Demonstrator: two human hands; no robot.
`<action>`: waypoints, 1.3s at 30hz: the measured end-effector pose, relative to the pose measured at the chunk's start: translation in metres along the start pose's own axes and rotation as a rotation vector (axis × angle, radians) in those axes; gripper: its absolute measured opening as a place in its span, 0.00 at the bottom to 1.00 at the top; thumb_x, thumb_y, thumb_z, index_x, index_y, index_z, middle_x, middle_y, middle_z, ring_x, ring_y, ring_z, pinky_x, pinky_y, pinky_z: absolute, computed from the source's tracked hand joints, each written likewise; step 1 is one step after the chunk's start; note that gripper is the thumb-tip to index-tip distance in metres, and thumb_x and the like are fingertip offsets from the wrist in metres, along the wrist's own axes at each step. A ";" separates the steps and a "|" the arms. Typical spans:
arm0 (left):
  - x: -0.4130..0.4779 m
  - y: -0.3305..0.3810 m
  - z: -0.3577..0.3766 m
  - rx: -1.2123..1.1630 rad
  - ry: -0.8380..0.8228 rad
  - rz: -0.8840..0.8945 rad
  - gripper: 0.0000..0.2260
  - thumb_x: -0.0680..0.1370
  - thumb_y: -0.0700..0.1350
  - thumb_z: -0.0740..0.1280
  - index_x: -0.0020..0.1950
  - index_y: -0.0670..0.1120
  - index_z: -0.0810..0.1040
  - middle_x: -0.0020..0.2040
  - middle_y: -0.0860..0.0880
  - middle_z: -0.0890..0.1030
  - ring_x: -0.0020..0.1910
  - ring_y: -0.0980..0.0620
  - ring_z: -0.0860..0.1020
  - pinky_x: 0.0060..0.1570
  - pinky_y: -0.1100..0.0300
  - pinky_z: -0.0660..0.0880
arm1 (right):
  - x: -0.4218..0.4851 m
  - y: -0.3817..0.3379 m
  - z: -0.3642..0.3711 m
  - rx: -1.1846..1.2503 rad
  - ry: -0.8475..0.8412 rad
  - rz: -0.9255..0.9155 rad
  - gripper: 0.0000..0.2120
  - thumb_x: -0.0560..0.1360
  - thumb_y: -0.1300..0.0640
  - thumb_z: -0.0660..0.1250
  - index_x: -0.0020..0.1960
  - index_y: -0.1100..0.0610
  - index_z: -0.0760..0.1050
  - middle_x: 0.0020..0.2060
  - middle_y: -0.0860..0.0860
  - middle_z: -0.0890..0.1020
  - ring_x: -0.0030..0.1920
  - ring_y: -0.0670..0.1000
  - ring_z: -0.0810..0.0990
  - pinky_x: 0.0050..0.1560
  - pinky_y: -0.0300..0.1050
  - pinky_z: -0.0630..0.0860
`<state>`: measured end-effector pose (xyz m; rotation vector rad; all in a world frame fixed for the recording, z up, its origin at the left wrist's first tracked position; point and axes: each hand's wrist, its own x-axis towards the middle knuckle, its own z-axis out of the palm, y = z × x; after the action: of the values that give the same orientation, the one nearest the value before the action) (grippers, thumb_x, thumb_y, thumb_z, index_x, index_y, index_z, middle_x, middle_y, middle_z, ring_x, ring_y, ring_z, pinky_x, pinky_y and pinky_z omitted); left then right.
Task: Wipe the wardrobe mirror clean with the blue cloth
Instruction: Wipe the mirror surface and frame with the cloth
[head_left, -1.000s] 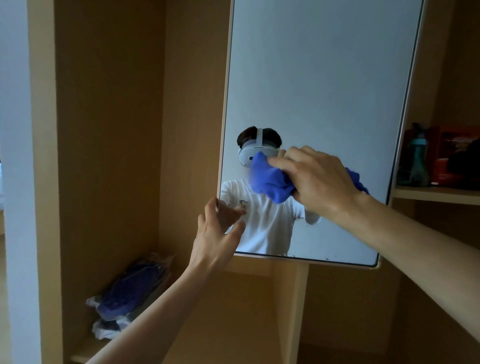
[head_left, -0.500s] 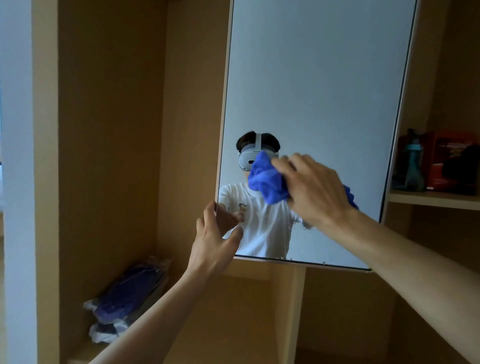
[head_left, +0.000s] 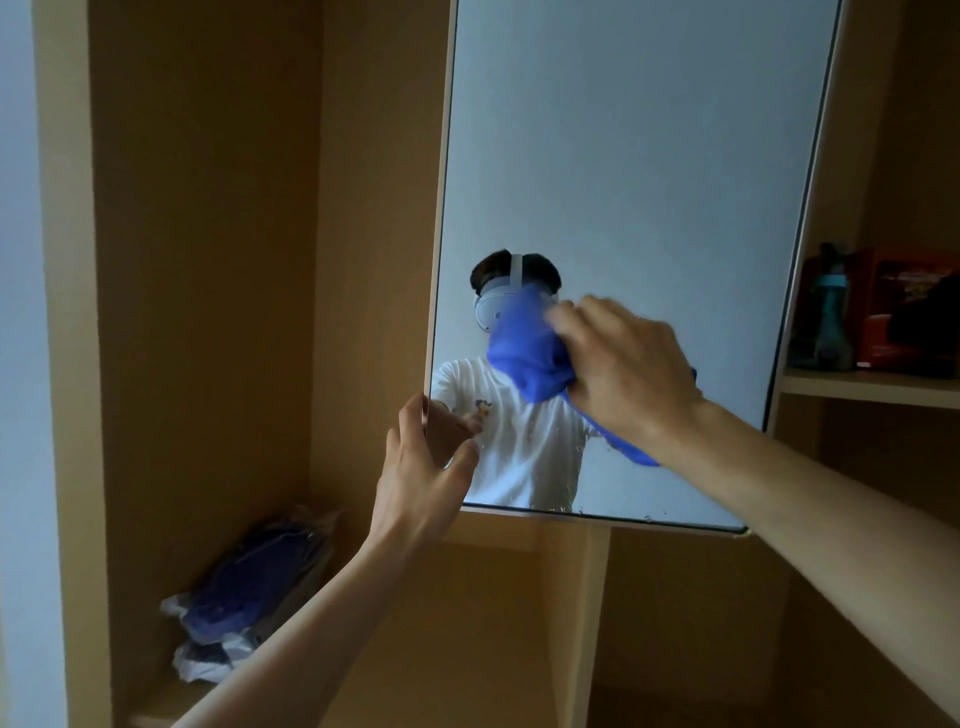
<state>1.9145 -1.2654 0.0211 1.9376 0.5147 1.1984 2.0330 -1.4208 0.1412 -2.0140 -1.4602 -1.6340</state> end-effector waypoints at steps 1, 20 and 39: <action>0.000 0.000 0.000 0.005 0.001 0.000 0.35 0.70 0.60 0.63 0.76 0.57 0.58 0.64 0.51 0.70 0.57 0.49 0.75 0.58 0.48 0.76 | -0.009 -0.006 0.006 -0.007 -0.032 -0.031 0.16 0.68 0.60 0.70 0.56 0.58 0.76 0.47 0.54 0.78 0.48 0.60 0.80 0.32 0.45 0.63; -0.002 0.001 0.001 0.077 0.006 -0.008 0.31 0.79 0.54 0.67 0.78 0.56 0.56 0.68 0.47 0.69 0.60 0.44 0.75 0.58 0.43 0.77 | 0.029 0.046 -0.037 0.034 -0.015 0.133 0.10 0.78 0.54 0.62 0.58 0.46 0.75 0.41 0.50 0.72 0.45 0.54 0.73 0.37 0.50 0.72; -0.003 0.009 0.007 0.127 0.036 -0.064 0.35 0.79 0.56 0.66 0.81 0.55 0.51 0.73 0.45 0.67 0.64 0.43 0.75 0.53 0.54 0.70 | -0.042 0.005 0.006 0.014 -0.071 -0.108 0.21 0.73 0.63 0.70 0.65 0.54 0.77 0.47 0.53 0.80 0.46 0.56 0.77 0.40 0.47 0.69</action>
<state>1.9186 -1.2759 0.0244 1.9932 0.6816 1.1867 2.0439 -1.4429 0.1068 -2.0383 -1.6264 -1.6020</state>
